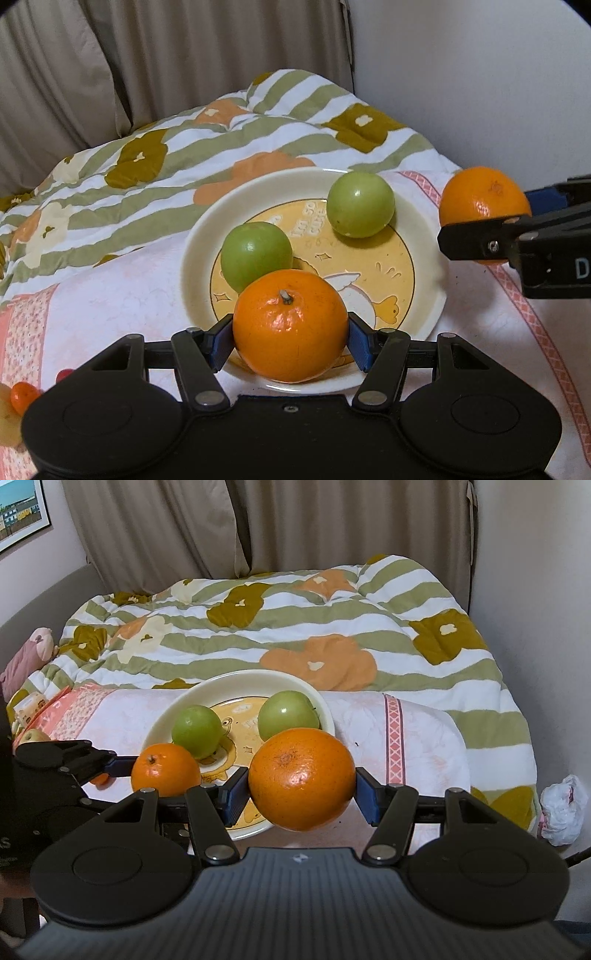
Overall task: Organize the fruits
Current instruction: 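Carry the orange and mandarin over the bowl beside the green apples, then lower both citrus fruits into the bowl and open both grippers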
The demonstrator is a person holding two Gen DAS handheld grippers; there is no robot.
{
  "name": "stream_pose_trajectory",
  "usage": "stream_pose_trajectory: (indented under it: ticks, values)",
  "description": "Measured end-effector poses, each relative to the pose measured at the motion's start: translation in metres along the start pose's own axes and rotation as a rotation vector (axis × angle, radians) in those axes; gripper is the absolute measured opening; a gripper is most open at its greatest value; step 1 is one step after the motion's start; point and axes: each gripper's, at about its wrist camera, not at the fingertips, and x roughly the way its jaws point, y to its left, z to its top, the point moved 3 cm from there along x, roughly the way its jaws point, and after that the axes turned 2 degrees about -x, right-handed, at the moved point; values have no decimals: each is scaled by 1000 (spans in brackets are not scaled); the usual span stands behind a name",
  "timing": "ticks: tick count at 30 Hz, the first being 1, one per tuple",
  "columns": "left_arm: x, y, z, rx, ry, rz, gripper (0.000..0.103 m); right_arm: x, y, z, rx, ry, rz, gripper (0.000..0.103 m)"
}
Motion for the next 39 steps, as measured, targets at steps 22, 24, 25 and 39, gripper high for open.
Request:
stream_pose_trajectory:
  ticks: [22,24,25,39]
  values:
    - [-45,22,-19,-120,-6,-26,97,31,20,2,-67,45,55,75]
    - [-48,23,-19,-117,-11,-13,97,37,21,3,-75,50,57,75]
    - [-49,25,-18,-121,-14,-8,97,41,22,3,-80,52,60,75]
    - [-53,35,-23,-163,-5,18,97,46,28,3,-115,15,88,103]
